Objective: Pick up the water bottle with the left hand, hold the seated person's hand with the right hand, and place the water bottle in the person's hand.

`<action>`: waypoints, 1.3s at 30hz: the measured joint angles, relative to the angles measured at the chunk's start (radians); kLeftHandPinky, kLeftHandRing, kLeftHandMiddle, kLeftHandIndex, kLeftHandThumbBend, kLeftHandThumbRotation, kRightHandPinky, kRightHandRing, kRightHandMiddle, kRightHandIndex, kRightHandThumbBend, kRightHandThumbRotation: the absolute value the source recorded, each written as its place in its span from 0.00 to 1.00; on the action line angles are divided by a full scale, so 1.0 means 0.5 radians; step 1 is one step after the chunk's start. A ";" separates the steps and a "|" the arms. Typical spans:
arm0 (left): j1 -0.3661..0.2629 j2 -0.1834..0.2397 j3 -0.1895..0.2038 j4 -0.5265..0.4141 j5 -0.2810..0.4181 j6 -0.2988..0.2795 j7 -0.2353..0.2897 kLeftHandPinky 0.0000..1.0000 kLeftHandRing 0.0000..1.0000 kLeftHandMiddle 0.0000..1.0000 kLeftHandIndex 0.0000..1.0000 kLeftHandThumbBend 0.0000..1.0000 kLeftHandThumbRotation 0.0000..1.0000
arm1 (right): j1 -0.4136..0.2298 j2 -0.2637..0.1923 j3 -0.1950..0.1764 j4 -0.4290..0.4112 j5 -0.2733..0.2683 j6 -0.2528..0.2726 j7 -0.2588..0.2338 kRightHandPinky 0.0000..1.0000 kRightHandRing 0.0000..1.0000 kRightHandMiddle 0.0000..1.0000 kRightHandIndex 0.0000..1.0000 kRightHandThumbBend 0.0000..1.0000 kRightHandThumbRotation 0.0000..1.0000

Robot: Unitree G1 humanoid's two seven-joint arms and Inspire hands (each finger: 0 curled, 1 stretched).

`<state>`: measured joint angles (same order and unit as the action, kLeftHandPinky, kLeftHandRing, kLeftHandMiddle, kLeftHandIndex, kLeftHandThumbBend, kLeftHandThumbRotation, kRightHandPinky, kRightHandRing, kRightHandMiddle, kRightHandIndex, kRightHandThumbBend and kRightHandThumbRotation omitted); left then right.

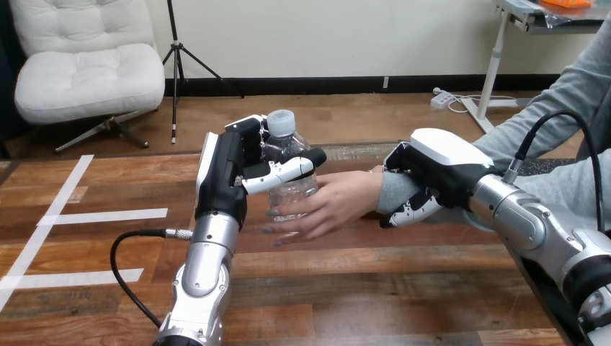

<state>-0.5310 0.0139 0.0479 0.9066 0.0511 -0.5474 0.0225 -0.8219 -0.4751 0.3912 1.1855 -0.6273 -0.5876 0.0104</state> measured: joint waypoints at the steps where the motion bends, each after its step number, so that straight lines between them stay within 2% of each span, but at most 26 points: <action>1: 0.000 -0.002 0.000 0.000 0.000 0.000 0.000 0.33 0.37 0.41 0.40 0.68 0.00 | 0.000 0.000 0.000 0.000 0.000 0.000 0.000 0.22 0.26 0.31 0.32 0.62 0.00; 17: 0.000 -0.053 -0.005 0.000 0.002 0.006 0.020 0.33 0.37 0.41 0.40 0.68 0.00 | 0.000 0.001 0.000 0.000 0.000 0.001 0.000 0.22 0.26 0.32 0.32 0.62 0.00; 39: -0.001 -0.065 -0.015 0.000 0.032 0.014 0.031 0.33 0.37 0.41 0.40 0.69 0.00 | 0.000 0.004 0.000 0.000 0.000 0.020 0.000 0.22 0.26 0.32 0.32 0.62 0.00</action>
<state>-0.5314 -0.0186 0.0405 0.9068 0.0673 -0.5406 0.0379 -0.8221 -0.4730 0.3911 1.1855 -0.6273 -0.5778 0.0104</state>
